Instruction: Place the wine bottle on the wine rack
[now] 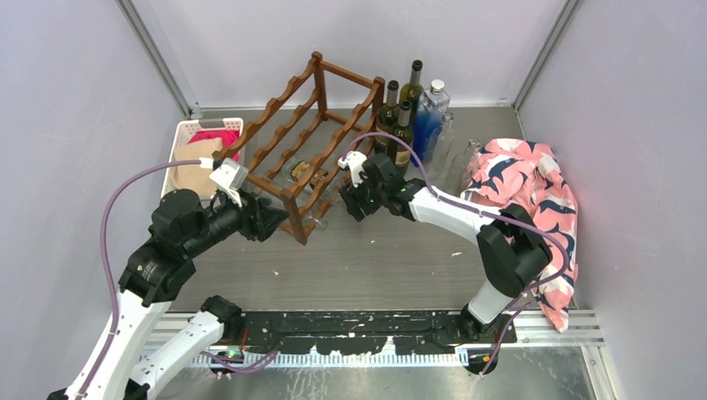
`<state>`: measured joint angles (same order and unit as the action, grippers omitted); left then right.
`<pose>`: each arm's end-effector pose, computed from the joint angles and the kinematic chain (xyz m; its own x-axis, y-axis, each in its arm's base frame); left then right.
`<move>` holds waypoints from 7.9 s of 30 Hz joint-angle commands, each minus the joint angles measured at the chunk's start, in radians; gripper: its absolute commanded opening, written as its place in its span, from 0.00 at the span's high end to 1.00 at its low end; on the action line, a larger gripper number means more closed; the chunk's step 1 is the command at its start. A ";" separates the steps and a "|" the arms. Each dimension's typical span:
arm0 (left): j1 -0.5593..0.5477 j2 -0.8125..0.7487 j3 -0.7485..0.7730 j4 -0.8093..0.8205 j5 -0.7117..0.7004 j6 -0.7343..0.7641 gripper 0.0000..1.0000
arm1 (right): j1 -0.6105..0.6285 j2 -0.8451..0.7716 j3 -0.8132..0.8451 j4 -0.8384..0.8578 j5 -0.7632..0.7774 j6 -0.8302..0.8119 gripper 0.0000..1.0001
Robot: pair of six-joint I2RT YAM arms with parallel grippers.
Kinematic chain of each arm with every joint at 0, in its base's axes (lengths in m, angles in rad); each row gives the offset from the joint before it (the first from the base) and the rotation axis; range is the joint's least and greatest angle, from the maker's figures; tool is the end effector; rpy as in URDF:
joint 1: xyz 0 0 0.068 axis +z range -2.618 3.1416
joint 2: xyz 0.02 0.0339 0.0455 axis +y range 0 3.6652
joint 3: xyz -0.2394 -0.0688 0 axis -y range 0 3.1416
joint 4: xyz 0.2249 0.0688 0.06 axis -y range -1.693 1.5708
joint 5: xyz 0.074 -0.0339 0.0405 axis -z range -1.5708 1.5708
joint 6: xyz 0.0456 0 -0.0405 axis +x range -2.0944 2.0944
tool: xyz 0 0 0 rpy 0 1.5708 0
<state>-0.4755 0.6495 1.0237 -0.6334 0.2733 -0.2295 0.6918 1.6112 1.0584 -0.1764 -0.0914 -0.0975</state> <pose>0.1106 -0.0708 0.3661 -0.3749 -0.0533 -0.9255 0.6033 0.7440 -0.2873 0.2604 0.2211 0.2061 -0.4437 -0.4934 -0.7481 -0.7344 0.6787 -0.0121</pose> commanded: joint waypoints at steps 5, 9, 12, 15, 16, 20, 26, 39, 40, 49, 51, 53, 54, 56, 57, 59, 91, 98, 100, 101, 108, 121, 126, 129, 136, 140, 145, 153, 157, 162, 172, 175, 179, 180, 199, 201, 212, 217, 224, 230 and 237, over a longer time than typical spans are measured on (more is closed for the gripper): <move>0.005 -0.007 -0.004 0.034 0.023 -0.008 0.45 | -0.003 0.049 0.097 0.000 -0.066 -0.032 0.40; 0.005 0.003 -0.002 0.033 0.026 -0.003 0.45 | -0.009 0.061 0.108 -0.006 -0.077 -0.036 0.52; 0.005 0.011 0.002 0.030 0.025 0.006 0.45 | -0.009 0.072 0.119 -0.005 -0.083 -0.037 0.57; 0.005 0.018 0.005 0.029 0.024 0.014 0.45 | -0.009 0.093 0.141 -0.024 -0.084 -0.043 0.58; 0.005 0.020 0.007 0.027 0.023 0.017 0.45 | -0.009 0.099 0.146 -0.027 -0.084 -0.045 0.59; 0.005 0.026 0.015 0.021 0.020 0.028 0.45 | -0.011 0.116 0.160 -0.037 -0.082 -0.047 0.58; 0.005 0.037 0.029 0.017 0.019 0.044 0.45 | -0.016 0.126 0.157 -0.043 -0.081 -0.050 0.70; 0.005 0.064 0.021 0.030 0.023 0.055 0.45 | -0.032 0.164 0.059 0.075 -0.078 -0.015 0.90; 0.005 0.066 0.021 0.033 0.022 0.056 0.45 | -0.035 0.165 0.052 0.083 -0.081 -0.016 0.90; 0.005 0.082 0.007 0.044 0.026 0.062 0.46 | -0.057 0.195 -0.013 0.153 -0.115 -0.022 0.91; 0.005 0.083 0.003 0.049 0.026 0.064 0.46 | -0.058 0.201 -0.034 0.170 -0.116 -0.021 0.91; 0.005 0.090 0.000 0.052 0.025 0.065 0.46 | -0.058 0.212 -0.050 0.214 -0.114 -0.024 0.91; 0.005 0.093 0.000 0.055 0.027 0.067 0.46 | -0.058 0.221 -0.057 0.226 -0.113 -0.024 0.91; 0.005 0.099 -0.001 0.057 0.026 0.070 0.46 | -0.058 0.240 -0.061 0.232 -0.113 -0.027 0.91; 0.005 0.102 -0.001 0.058 0.027 0.073 0.46 | -0.058 0.248 -0.063 0.234 -0.116 -0.029 0.91; 0.005 0.103 -0.003 0.056 0.024 0.079 0.46 | -0.058 0.254 -0.073 0.238 -0.118 -0.027 0.91; 0.005 0.082 -0.033 0.058 -0.001 0.091 0.48 | -0.048 0.136 -0.201 0.282 -0.084 0.031 0.92; 0.005 0.085 -0.032 0.057 -0.005 0.096 0.48 | -0.048 0.006 -0.241 0.287 -0.066 0.019 0.92; 0.005 0.087 -0.032 0.059 -0.005 0.096 0.48 | -0.047 0.014 -0.232 0.269 -0.067 0.018 0.92; 0.005 0.087 -0.030 0.058 -0.005 0.096 0.48 | -0.047 0.023 -0.230 0.266 -0.068 0.019 0.92; 0.005 0.089 -0.036 0.058 -0.003 0.094 0.48 | -0.045 0.136 -0.203 0.243 -0.066 0.021 0.92; 0.005 0.102 -0.045 0.069 -0.005 0.102 0.48 | -0.039 0.225 -0.224 0.289 -0.081 0.028 0.92; 0.005 0.101 -0.044 0.066 -0.008 0.108 0.48 | -0.038 0.126 -0.343 0.463 -0.147 -0.031 0.92; 0.005 0.102 -0.044 0.066 -0.008 0.110 0.48 | -0.039 0.078 -0.379 0.515 -0.151 -0.060 0.92; 0.005 0.096 -0.043 0.060 -0.008 0.113 0.48 | -0.040 0.021 -0.411 0.565 -0.115 -0.087 0.92; 0.005 0.091 -0.046 0.060 -0.009 0.113 0.48 | -0.039 0.030 -0.385 0.517 -0.033 -0.111 0.92; 0.005 0.093 -0.048 0.060 -0.007 0.113 0.48 | -0.040 0.081 -0.348 0.490 0.000 -0.128 0.92; 0.005 0.093 -0.051 0.057 -0.008 0.119 0.48 | -0.044 0.129 -0.356 0.521 0.004 -0.161 0.91; 0.005 0.096 -0.053 0.060 -0.006 0.119 0.48 | -0.043 0.123 -0.383 0.570 0.007 -0.191 0.91; 0.005 0.101 -0.050 0.064 -0.005 0.119 0.48 | -0.039 0.116 -0.382 0.597 0.018 -0.216 0.91; 0.005 0.108 -0.050 0.069 -0.002 0.119 0.48 | 0.018 0.130 -0.365 0.615 0.088 -0.297 0.90; 0.005 0.105 -0.049 0.068 -0.005 0.122 0.48 | 0.036 0.134 -0.351 0.617 0.149 -0.311 0.87; 0.005 0.103 -0.050 0.067 -0.003 0.119 0.48 | 0.056 0.139 -0.328 0.609 0.193 -0.345 0.84; 0.005 0.102 -0.050 0.067 -0.003 0.119 0.47 | 0.059 0.138 -0.327 0.610 0.202 -0.357 0.82; 0.005 0.093 -0.045 0.065 -0.003 0.118 0.47 | 0.082 0.086 -0.318 0.688 0.232 -0.409 0.28; 0.005 0.093 -0.042 0.063 -0.003 0.116 0.47 | 0.082 0.075 -0.329 0.701 0.235 -0.398 0.22; 0.005 0.065 -0.033 0.066 0.013 0.090 0.47 | 0.083 -0.105 -0.421 0.642 0.220 -0.315 0.15; 0.005 0.049 -0.029 0.074 0.025 0.069 0.47 | 0.082 -0.156 -0.450 0.611 0.197 -0.255 0.15; 0.005 0.028 -0.006 0.084 0.047 0.027 0.43 | 0.081 -0.218 -0.496 0.608 0.149 -0.174 0.15; 0.005 0.018 0.009 0.131 0.078 -0.042 0.28 | 0.080 -0.309 -0.513 0.539 0.105 -0.090 0.15; 0.005 0.106 0.090 0.144 0.076 -0.083 0.23 | 0.073 -0.413 -0.535 0.465 0.067 0.014 0.13</move>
<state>-0.4755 0.7010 1.0210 -0.5579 0.3336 -0.2798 0.7704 1.2633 0.5369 0.3050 0.0105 -0.1745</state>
